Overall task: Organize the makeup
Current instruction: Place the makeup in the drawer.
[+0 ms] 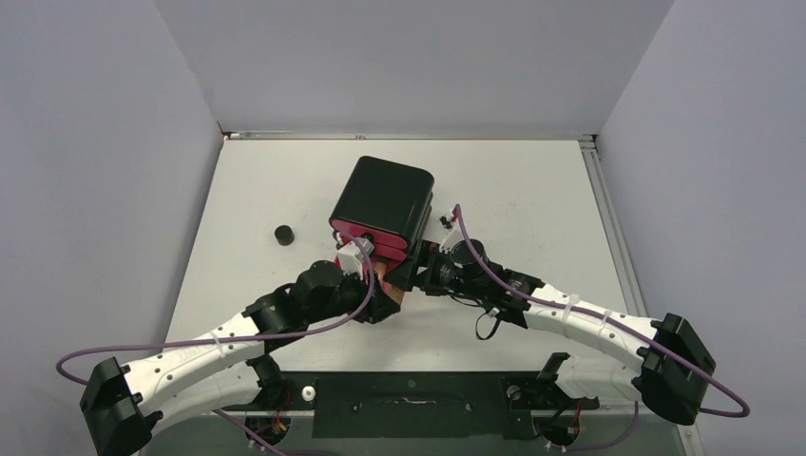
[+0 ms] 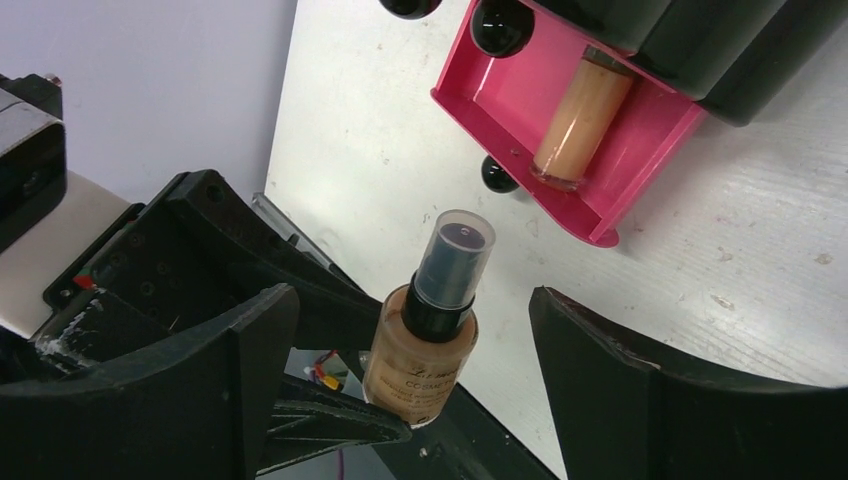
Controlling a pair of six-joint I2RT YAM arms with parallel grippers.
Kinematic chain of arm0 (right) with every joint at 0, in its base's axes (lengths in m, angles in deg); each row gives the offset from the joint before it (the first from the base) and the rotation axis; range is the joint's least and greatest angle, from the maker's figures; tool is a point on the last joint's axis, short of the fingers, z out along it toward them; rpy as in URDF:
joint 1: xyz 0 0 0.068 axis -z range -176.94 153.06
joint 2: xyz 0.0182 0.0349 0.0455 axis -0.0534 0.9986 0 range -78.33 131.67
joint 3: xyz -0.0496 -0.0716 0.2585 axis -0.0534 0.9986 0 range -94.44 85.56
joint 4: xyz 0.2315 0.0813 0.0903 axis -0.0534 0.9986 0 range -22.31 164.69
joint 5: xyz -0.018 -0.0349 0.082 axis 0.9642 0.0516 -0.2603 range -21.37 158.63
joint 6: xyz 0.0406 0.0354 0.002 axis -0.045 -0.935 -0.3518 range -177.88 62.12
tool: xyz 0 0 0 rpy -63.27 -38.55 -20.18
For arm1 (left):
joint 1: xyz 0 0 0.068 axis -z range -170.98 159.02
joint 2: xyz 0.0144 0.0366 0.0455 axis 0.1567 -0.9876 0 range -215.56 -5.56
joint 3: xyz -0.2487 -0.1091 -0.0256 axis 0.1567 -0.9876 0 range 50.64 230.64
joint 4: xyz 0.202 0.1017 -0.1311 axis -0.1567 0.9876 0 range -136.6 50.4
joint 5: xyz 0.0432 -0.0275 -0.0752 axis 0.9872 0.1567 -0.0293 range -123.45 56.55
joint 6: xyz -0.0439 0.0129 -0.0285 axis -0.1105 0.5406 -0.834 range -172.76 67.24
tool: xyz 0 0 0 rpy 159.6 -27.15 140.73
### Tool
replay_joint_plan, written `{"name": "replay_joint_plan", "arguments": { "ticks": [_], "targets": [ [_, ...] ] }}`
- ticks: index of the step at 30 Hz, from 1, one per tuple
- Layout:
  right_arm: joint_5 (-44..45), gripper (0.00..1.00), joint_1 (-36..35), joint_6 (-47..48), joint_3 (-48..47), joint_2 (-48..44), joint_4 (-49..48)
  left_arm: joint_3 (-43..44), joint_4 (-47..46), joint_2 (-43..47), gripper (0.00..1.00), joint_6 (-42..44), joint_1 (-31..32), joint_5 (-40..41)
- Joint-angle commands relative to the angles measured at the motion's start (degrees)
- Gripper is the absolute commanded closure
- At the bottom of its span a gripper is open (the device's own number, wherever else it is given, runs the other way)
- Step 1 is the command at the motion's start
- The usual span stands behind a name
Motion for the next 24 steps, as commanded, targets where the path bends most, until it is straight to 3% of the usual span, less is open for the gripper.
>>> {"name": "replay_joint_plan", "arguments": {
  "ticks": [1, 7, 16, 24],
  "targets": [
    [3.7, 0.16, -0.5, 1.2, -2.6, -2.0, 1.8, 1.7, -1.5, 0.8, 1.00, 0.6, -0.1, 0.4],
    [8.1, 0.05, -0.5, 3.5, -4.2, -3.4, 7.1, 2.0, -0.9, 0.6, 1.00, 0.4, -0.1, 0.9],
    [10.7, 0.03, -0.5, 4.3, -5.5, -3.4, 9.2, 3.4, 5.8, 1.5, 1.00, 1.4, -0.1, 7.6],
    [13.3, 0.03, -0.5, 3.4, -4.8, -4.3, 9.9, 9.5, 22.0, -0.2, 1.00, 5.1, -0.7, 13.4]
  ]
}}
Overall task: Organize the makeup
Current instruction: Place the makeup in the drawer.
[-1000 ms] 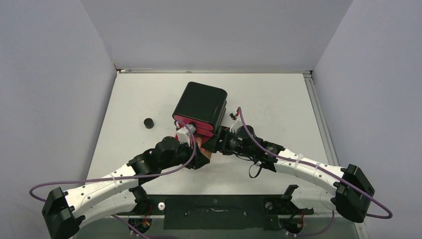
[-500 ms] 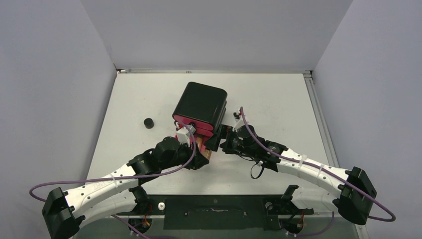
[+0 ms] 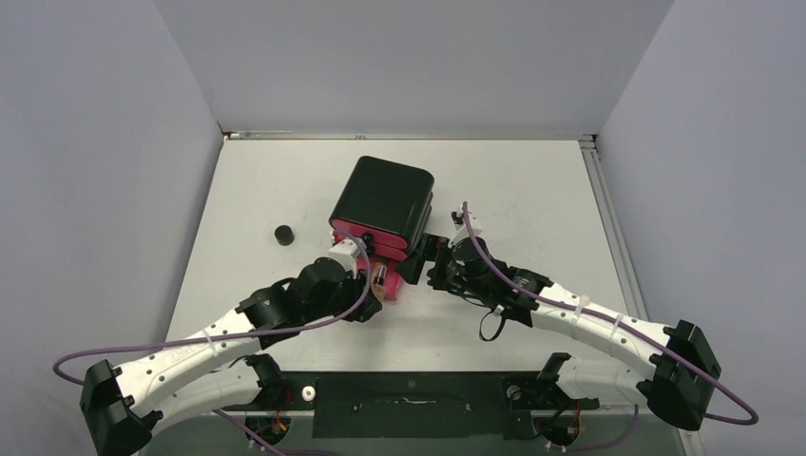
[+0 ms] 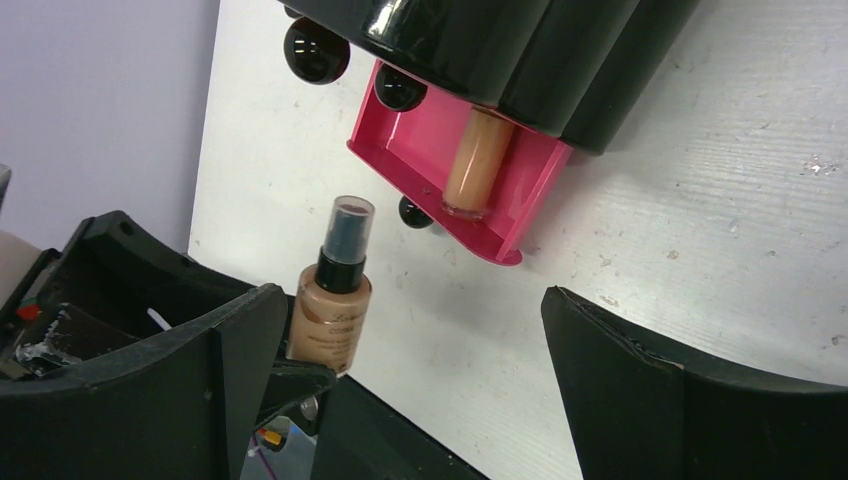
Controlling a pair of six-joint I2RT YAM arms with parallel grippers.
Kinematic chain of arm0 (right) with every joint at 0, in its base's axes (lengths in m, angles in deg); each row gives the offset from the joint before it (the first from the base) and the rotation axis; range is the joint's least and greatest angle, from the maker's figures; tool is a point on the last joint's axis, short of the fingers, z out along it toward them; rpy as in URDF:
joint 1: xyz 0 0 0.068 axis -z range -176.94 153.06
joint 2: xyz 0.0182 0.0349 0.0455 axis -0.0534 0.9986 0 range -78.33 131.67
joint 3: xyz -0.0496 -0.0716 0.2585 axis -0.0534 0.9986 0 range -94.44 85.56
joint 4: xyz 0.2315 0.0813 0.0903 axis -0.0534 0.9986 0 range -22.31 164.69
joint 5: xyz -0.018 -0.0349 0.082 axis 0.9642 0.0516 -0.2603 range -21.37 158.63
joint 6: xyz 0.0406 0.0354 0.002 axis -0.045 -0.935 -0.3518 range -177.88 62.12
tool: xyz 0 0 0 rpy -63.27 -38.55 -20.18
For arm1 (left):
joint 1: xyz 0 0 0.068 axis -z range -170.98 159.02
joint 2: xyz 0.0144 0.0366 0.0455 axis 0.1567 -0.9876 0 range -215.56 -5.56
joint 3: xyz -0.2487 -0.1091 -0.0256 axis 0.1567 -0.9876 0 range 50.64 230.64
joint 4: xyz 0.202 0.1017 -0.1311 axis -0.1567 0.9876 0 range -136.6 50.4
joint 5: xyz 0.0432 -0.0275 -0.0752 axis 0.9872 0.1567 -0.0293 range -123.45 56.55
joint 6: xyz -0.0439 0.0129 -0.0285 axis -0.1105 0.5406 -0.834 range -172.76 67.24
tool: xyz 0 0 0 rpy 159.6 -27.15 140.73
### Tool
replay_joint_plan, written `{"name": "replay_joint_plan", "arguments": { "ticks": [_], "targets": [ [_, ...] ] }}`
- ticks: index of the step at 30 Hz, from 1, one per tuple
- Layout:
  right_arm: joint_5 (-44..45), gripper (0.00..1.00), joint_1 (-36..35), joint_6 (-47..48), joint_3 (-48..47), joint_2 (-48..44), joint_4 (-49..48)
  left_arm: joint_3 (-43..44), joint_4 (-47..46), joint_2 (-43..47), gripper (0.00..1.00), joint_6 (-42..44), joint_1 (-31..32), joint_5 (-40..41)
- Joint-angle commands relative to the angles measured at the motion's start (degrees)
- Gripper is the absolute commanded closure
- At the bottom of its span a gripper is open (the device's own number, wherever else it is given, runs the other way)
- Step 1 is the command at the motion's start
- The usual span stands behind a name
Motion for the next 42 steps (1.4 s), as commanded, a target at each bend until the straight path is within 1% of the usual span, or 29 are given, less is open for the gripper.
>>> {"name": "replay_joint_plan", "arguments": {
  "ticks": [1, 3, 5, 6, 8, 12, 15, 25, 34, 42],
  "targets": [
    [2.5, 0.03, -0.5, 0.2, -1.6, -2.2, -0.3, 5.7, 9.2, -0.4, 1.00, 3.3, -0.8, 6.4],
    [2.5, 0.03, -0.5, 0.1, -1.6, -2.2, -0.2, 6.0, 10.9, -0.4, 1.00, 3.4, -2.0, 7.4],
    [2.7, 0.03, -0.5, 0.1, -1.6, -2.1, -0.1, 6.2, 11.0, -1.0, 1.00, 4.7, -5.2, 3.8],
    [2.8, 0.03, -0.5, 0.1, -1.6, -2.1, -0.1, 6.5, 11.1, -1.5, 1.00, 5.5, -7.9, 1.2],
    [3.0, 0.03, -0.5, 0.0, -1.6, -2.0, -0.1, 6.9, 11.2, -2.6, 1.00, 6.9, -10.9, -1.3],
    [3.6, 0.03, -0.5, 0.0, -1.6, -2.2, 0.4, 8.0, 10.7, -6.1, 1.00, 10.2, -14.4, -6.3],
    [4.1, 0.03, -0.5, 0.1, -1.5, -2.4, 0.9, 9.5, 11.0, -9.6, 1.00, 11.8, -15.3, -6.9],
    [5.7, 0.03, -0.3, 0.7, -1.1, -3.1, 2.0, 12.6, 9.3, -17.0, 1.00, 12.2, -18.5, -9.8],
    [5.7, 0.03, -0.1, 0.7, -1.4, -2.2, 2.9, 13.7, 7.3, -19.5, 1.00, 11.3, -19.1, -7.9],
    [5.7, 0.03, 0.2, 1.0, -1.4, -2.2, 3.3, 12.7, 4.4, -21.2, 1.00, 9.7, -19.2, -7.0]
  ]
}}
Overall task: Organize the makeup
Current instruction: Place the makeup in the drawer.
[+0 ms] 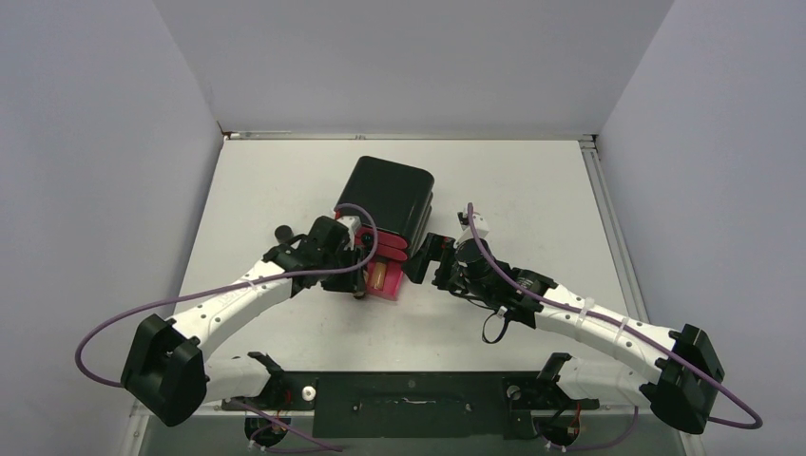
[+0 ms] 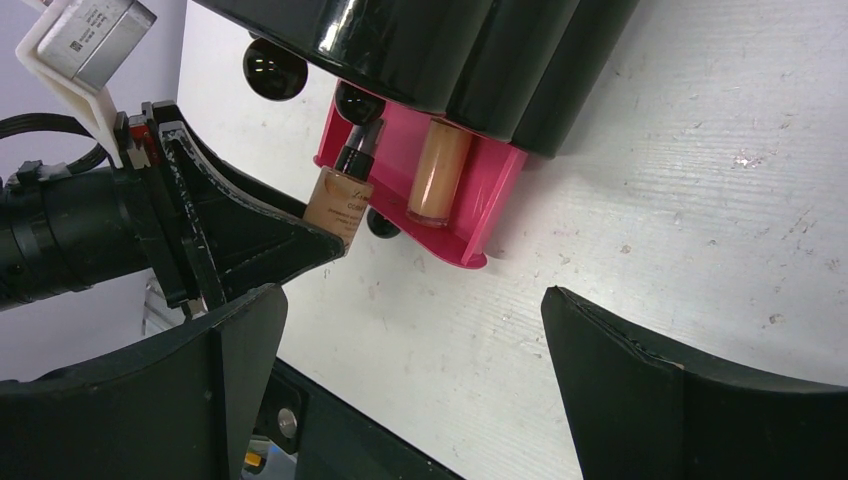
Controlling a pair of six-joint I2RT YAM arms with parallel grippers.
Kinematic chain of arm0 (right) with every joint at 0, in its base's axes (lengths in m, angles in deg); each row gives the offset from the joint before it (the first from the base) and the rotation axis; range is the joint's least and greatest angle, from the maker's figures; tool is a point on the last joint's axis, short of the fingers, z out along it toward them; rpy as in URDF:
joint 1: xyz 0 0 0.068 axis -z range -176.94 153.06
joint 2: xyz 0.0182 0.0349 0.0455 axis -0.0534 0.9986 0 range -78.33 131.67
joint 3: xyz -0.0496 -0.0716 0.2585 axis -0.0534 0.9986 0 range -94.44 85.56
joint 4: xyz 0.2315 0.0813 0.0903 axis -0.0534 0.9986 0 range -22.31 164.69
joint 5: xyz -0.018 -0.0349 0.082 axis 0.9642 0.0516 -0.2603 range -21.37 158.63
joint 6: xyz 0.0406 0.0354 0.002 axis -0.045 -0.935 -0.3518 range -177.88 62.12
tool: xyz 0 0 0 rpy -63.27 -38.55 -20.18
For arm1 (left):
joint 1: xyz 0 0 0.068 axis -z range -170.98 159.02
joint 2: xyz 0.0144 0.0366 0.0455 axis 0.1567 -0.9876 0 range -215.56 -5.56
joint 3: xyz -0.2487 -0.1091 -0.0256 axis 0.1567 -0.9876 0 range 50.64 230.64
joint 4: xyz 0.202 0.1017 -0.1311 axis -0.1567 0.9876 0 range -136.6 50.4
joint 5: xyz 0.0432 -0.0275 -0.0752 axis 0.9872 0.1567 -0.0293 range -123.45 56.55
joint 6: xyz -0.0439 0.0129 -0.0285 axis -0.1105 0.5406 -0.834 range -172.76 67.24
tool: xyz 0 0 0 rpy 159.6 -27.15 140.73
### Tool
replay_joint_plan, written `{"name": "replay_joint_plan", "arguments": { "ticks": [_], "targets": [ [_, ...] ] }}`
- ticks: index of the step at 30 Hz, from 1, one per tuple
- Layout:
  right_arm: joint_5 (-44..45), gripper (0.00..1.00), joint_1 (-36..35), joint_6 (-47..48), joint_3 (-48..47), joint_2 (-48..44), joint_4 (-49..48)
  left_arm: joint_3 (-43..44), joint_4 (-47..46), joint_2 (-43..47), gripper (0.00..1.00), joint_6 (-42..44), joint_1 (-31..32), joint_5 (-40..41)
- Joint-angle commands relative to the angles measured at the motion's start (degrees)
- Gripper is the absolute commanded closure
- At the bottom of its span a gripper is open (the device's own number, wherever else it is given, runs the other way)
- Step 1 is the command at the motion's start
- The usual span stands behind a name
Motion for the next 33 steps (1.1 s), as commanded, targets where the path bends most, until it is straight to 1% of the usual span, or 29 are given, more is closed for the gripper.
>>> {"name": "replay_joint_plan", "arguments": {
  "ticks": [1, 7, 9, 18, 23, 28, 33],
  "targets": [
    [1.5, 0.03, 0.2, 1.0, -1.4, -0.5, -0.1, 1.4, -5.8, -0.3, 1.00, -1.6, -0.4, 1.1],
    [1.5, 0.02, 0.5, 1.3, -1.4, -0.5, 0.4, 0.0, -8.4, 0.2, 1.00, -3.2, -0.4, 4.1],
    [1.4, 0.02, 0.5, 1.3, -1.4, -0.4, 0.3, -0.2, -8.9, 0.1, 0.97, -3.0, -0.4, 5.5],
    [1.1, 0.02, 0.6, 1.3, -1.4, 0.0, 0.3, -0.8, -10.5, -2.2, 0.95, -1.5, -0.3, 5.6],
    [1.3, 0.02, 0.6, 1.2, -1.3, -0.1, 0.3, -1.0, -9.4, -1.7, 0.95, -1.3, -0.3, 5.1],
    [0.9, 0.02, 0.6, 1.3, -1.6, 0.1, 0.3, -0.9, -10.3, -1.5, 0.89, -1.1, -0.3, 6.0],
    [1.4, 0.02, 0.6, 1.3, -1.5, -0.3, 0.7, 0.4, -10.8, -3.9, 0.87, -0.1, -0.3, 5.7]
  ]
}}
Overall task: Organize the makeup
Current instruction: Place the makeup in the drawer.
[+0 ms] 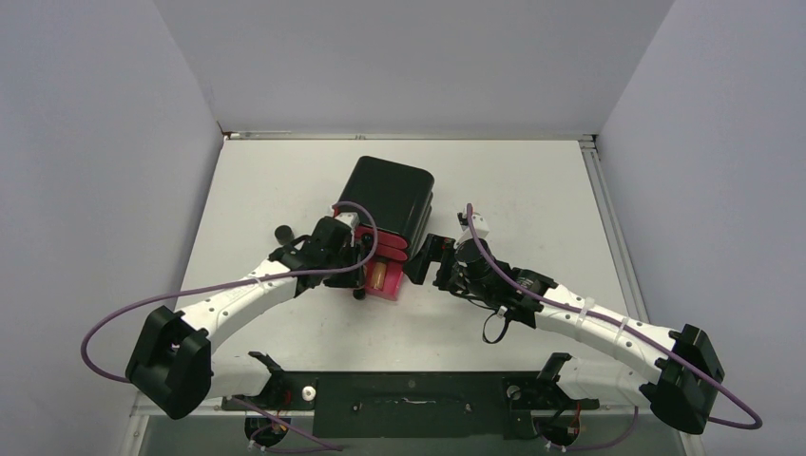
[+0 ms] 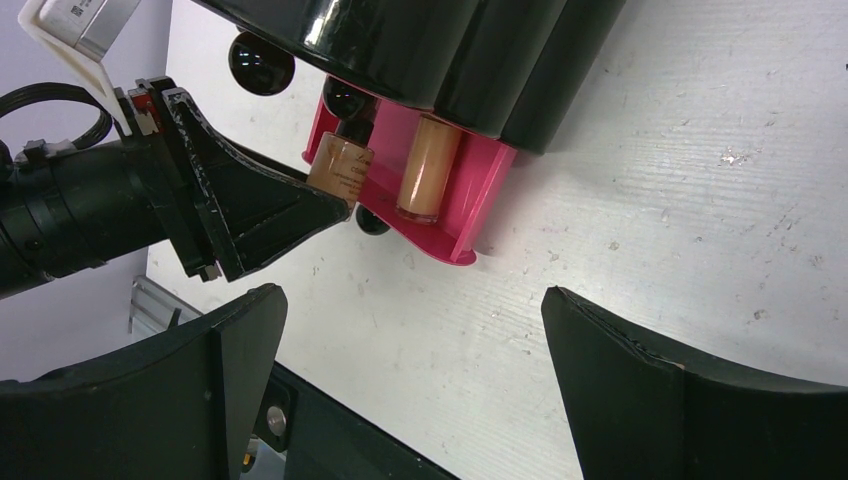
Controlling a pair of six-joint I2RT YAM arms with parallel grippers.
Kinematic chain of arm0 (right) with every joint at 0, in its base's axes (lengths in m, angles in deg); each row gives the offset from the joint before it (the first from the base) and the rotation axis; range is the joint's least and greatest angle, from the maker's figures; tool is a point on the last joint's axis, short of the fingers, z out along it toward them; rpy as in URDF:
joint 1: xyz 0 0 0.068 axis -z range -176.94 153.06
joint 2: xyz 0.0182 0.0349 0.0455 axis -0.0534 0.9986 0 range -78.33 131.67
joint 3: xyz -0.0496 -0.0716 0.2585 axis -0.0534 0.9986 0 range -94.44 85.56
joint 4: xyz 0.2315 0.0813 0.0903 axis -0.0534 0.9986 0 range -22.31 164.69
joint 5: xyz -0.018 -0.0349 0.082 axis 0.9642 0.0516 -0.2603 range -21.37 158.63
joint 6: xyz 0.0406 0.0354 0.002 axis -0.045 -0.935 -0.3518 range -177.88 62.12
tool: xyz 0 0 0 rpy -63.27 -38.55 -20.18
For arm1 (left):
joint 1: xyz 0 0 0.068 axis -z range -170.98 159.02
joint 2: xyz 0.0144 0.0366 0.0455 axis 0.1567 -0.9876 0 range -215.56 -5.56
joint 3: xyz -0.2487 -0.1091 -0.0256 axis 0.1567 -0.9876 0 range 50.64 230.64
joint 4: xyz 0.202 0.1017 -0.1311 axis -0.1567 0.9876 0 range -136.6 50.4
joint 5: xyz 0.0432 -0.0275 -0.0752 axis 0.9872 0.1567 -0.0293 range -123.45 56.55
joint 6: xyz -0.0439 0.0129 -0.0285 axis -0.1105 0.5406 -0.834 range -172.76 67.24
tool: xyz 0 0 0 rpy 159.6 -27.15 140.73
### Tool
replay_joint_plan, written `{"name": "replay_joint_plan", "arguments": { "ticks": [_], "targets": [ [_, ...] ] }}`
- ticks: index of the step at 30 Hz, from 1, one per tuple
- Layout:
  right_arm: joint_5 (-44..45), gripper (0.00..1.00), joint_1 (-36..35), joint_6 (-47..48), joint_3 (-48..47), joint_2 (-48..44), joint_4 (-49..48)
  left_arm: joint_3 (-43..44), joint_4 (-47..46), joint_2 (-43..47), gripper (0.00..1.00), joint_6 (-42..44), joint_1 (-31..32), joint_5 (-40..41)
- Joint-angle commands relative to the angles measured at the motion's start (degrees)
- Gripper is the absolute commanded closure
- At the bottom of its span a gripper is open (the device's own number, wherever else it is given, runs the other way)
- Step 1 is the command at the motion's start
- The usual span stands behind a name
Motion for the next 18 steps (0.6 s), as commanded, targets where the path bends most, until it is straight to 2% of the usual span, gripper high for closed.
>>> {"name": "replay_joint_plan", "arguments": {
  "ticks": [1, 6, 10, 16, 18],
  "targets": [
    [1.4, 0.02, 0.3, 0.4, -1.5, -0.4, -0.1, 2.4, -3.8, -1.9, 0.87, 1.6, -0.3, 0.6],
    [1.5, 0.02, 0.3, 0.6, -1.6, -0.4, 0.2, 2.3, -3.4, -2.9, 0.86, 2.1, -0.3, 0.9],
    [1.2, 0.02, 0.4, 0.5, -1.7, 0.0, 0.0, 2.0, -4.3, -2.4, 0.79, 1.7, -0.2, 0.7],
    [1.1, 0.02, 0.4, 0.5, -1.6, 0.2, -0.2, 1.6, -4.5, -1.9, 0.77, 1.4, -0.1, 0.8],
    [1.0, 0.02, 0.4, 0.5, -1.5, 0.2, -0.2, 1.4, -4.5, -1.6, 0.71, 1.3, -0.2, 0.9]
  ]
}}
